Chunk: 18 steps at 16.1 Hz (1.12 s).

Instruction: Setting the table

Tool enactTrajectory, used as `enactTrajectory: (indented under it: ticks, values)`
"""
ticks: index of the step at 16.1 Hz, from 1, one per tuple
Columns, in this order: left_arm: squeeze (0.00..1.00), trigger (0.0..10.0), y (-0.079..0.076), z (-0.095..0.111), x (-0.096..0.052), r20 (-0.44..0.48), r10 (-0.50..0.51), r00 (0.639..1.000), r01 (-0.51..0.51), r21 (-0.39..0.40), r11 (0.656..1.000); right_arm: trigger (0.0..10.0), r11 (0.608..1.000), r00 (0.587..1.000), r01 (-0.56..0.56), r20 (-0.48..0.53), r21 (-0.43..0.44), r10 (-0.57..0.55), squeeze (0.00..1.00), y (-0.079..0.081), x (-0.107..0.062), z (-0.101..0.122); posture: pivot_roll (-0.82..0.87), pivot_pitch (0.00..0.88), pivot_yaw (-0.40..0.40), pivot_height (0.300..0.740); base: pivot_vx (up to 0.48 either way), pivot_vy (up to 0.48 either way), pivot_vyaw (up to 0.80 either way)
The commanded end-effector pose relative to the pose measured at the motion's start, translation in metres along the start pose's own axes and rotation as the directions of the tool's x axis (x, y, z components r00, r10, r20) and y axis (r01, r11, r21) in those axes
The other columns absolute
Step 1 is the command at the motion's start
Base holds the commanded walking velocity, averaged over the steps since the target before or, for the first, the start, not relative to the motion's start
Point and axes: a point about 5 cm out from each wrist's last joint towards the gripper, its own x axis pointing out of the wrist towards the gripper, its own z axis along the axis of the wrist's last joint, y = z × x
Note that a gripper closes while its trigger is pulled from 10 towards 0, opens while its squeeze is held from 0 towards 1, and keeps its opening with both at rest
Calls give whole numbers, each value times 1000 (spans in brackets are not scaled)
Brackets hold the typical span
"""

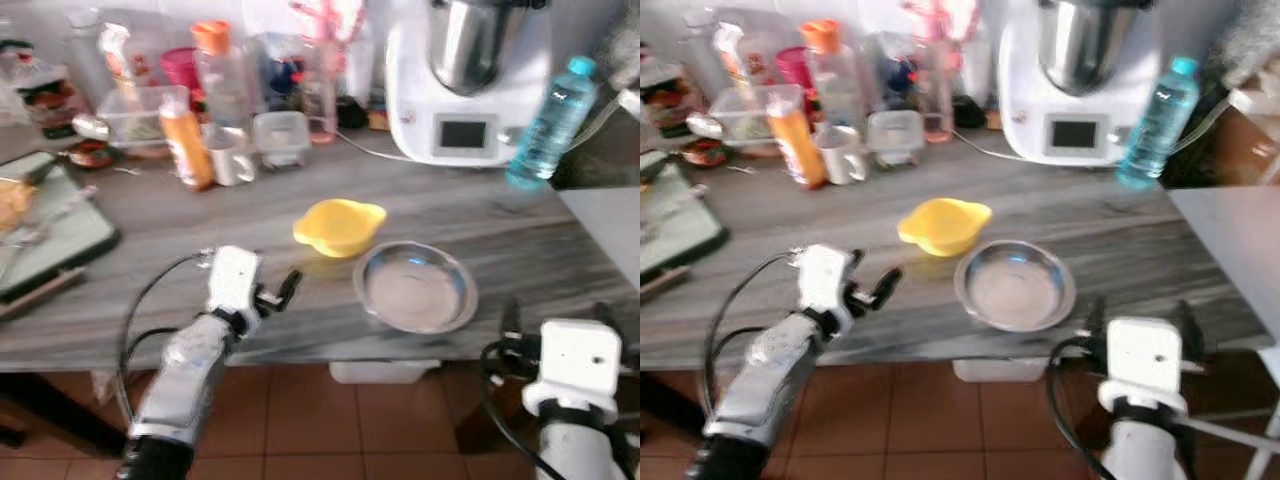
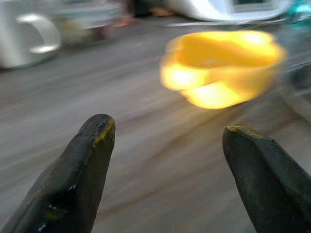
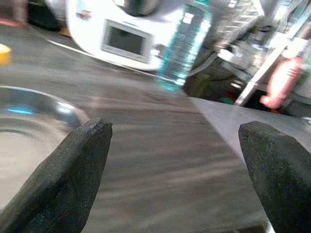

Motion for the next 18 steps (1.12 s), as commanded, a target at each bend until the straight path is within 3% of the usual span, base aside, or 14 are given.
enactTrajectory:
  ticks: [1,4,7,10,18]
  values:
    - [0,10000,0,-3,-2,-13,8,1000,-8,0,1000,10000,1000,1000,2,0,-9,-2,0,-2,1,0,-27,82,36,740,0,0,0]
    - [0,10000,0,-2,-2,-2,17,1000,-17,14,1000,10000,1000,1000,-6,6,6,6,0,-1,1,1,-24,82,32,740,0,0,0]
    - [0,10000,-1,-2,-4,4,20,1000,-21,19,1000,10000,993,998,-38,52,114,32,0,1,1,12,-23,79,31,740,0,0,0]
    - [0,10000,5,2,-7,31,47,998,-49,53,997,10000,997,999,-31,43,64,28,0,-2,-3,12,-21,78,34,740,0,0,0]
    - [0,10000,6,-3,-10,3,42,999,-43,48,998,10000,998,999,-47,17,50,46,0,1,-4,5,-16,80,32,740,0,0,0]
